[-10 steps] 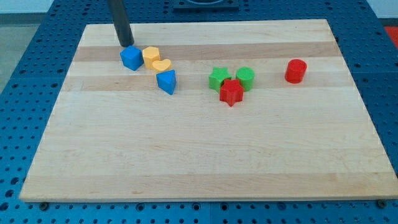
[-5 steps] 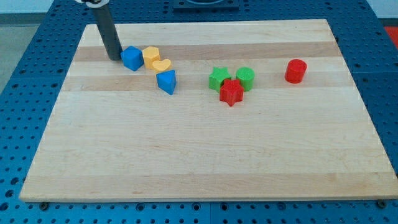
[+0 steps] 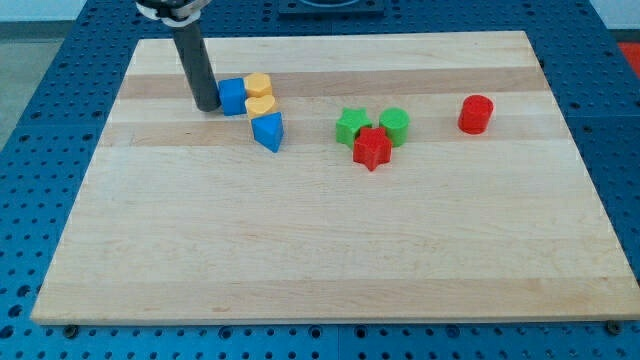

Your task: Make a group of blocks out of blue and yellow blocks

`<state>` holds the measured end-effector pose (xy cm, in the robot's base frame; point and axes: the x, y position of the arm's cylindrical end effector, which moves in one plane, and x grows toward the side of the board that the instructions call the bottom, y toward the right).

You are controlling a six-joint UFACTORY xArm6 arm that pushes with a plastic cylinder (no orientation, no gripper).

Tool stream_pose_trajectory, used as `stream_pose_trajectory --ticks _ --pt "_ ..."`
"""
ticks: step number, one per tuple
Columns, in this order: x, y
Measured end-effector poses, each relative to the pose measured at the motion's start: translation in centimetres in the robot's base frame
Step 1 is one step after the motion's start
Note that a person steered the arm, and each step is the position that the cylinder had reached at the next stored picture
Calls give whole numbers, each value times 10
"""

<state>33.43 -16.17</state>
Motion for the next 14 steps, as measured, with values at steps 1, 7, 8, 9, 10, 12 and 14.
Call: stream_pose_trajectory --ticks 1,7,8,9,10,12,14 --pt "3 2" --pt "82 80" --pt "79 80" --pt "48 80" --pt "38 80" --pt "49 87" --pt "90 163"
